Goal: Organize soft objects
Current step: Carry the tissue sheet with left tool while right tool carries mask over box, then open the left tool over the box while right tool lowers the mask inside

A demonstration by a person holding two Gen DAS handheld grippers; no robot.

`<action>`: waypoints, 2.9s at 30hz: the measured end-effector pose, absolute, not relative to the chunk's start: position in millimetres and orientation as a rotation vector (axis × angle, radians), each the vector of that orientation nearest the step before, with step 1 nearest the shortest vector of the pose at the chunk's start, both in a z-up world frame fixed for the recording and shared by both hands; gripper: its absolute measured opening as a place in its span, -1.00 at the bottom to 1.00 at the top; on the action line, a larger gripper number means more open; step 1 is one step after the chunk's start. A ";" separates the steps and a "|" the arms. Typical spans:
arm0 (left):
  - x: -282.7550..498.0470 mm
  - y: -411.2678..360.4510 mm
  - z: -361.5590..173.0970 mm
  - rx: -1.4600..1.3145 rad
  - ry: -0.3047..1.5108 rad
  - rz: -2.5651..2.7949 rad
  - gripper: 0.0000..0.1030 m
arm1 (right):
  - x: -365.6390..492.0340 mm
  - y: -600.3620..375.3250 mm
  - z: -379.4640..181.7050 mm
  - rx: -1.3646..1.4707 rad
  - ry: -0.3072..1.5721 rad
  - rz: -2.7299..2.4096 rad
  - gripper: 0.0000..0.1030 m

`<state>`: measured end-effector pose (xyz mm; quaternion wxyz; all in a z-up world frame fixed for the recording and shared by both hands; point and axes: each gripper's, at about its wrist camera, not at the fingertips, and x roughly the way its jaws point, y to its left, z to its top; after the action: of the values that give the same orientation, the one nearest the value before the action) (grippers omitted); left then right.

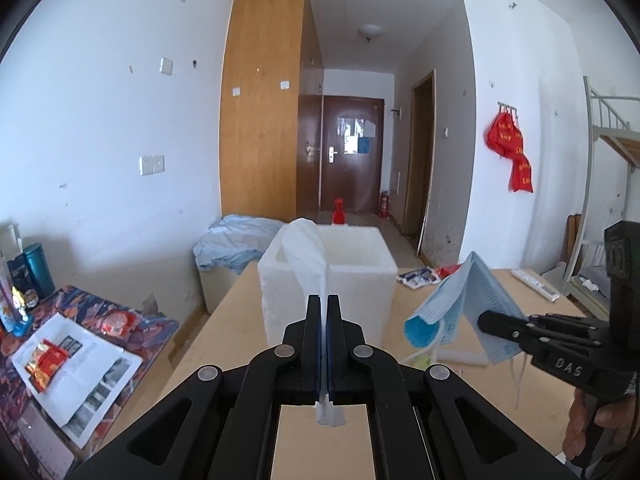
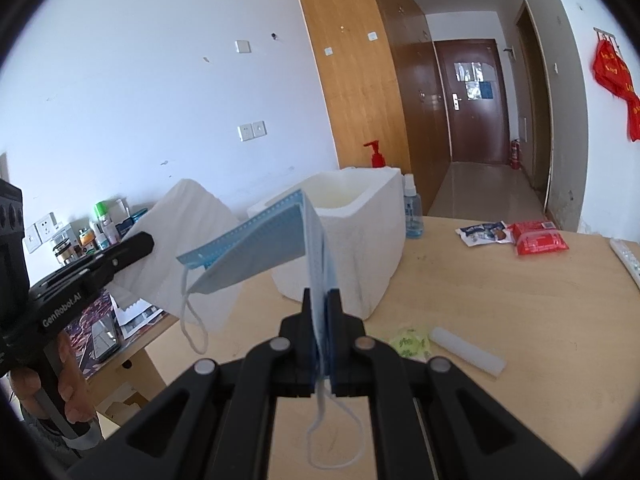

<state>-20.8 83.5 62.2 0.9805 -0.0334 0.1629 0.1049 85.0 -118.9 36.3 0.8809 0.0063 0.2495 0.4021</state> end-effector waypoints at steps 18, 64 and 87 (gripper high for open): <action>26.8 99.0 105.8 -0.061 0.289 0.210 -0.97 | 123.8 -89.3 77.9 -0.038 0.484 0.819 -0.87; 206.9 136.0 63.0 -0.101 0.427 0.179 -0.92 | 241.4 -45.9 86.2 -0.091 0.510 0.741 -0.87; 175.7 158.3 51.0 -0.093 0.364 0.285 0.82 | 251.1 -31.5 72.3 -0.118 0.544 0.723 -0.87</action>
<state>175.7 158.3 51.0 0.9723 -0.0463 0.1804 0.1410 251.1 -31.5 72.3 0.8977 -0.0568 0.2627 0.3491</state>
